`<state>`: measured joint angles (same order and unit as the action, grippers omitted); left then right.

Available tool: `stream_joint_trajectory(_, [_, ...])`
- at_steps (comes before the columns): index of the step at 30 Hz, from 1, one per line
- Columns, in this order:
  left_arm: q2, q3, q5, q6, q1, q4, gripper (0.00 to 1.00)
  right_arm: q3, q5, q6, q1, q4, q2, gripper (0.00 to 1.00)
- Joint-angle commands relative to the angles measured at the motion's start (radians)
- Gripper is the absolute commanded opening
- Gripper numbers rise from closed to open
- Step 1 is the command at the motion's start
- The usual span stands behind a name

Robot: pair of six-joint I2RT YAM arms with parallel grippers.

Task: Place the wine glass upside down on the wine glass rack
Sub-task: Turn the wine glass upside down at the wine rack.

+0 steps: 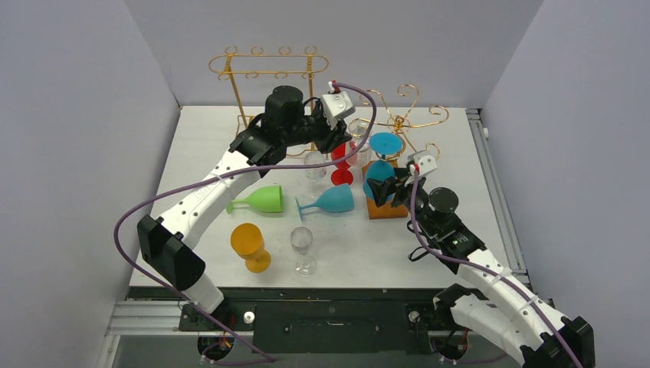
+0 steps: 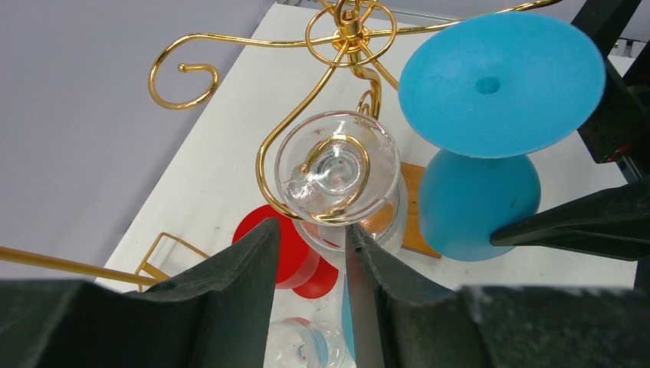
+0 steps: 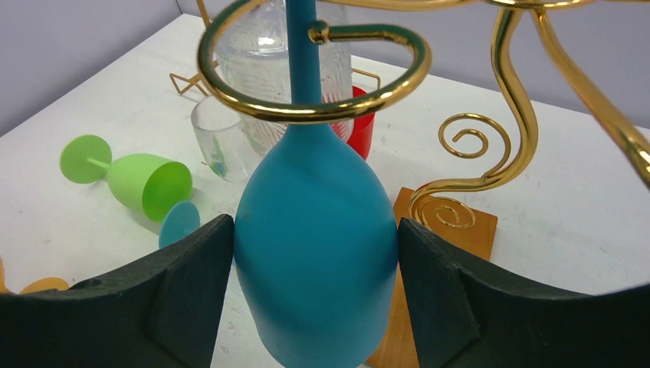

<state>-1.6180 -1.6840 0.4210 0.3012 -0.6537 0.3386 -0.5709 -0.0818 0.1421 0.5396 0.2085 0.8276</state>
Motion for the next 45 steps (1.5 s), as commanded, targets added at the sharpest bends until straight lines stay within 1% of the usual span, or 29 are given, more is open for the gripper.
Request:
stream_joint_trajectory(1, [-0.005,-0.044,0.007,-0.013,-0.005,-0.056,0.33,0.018,-0.054,-0.007,0.011,0.097,-0.039,0.51])
stream_joint_trajectory(8, [-0.002,-0.040,-0.007,-0.009,-0.006,-0.054,0.33,0.048,-0.073,-0.009,0.012,0.091,-0.076,0.51])
stream_joint_trajectory(15, [0.006,-0.040,-0.018,-0.002,-0.006,-0.047,0.33,0.098,-0.017,0.021,0.011,0.116,-0.124,0.51])
stream_joint_trajectory(21, [0.010,-0.040,-0.020,-0.003,-0.006,-0.040,0.33,0.125,0.006,0.050,0.011,0.147,-0.118,0.53])
stream_joint_trajectory(22, [0.012,-0.039,-0.019,-0.004,-0.006,-0.041,0.33,0.128,0.007,0.056,0.012,0.149,-0.114,0.55])
stream_joint_trajectory(24, [0.011,-0.039,-0.021,-0.006,-0.006,-0.042,0.33,0.132,0.006,0.063,0.013,0.146,-0.108,0.76])
stream_joint_trajectory(25, [0.010,-0.039,-0.022,-0.008,-0.006,-0.046,0.33,0.133,0.006,0.063,0.013,0.142,-0.106,0.77])
stream_joint_trajectory(32, [-0.001,-0.048,-0.020,-0.017,-0.009,-0.047,0.32,0.137,0.017,0.083,0.014,0.070,-0.134,0.78])
stream_joint_trajectory(41, [-0.011,-0.061,-0.025,-0.016,-0.017,-0.038,0.32,0.176,0.069,0.169,0.037,-0.028,-0.268,0.79])
stream_joint_trajectory(45, [-0.009,-0.070,-0.031,-0.017,-0.018,-0.026,0.32,0.169,0.152,0.213,0.090,-0.127,-0.340,0.79])
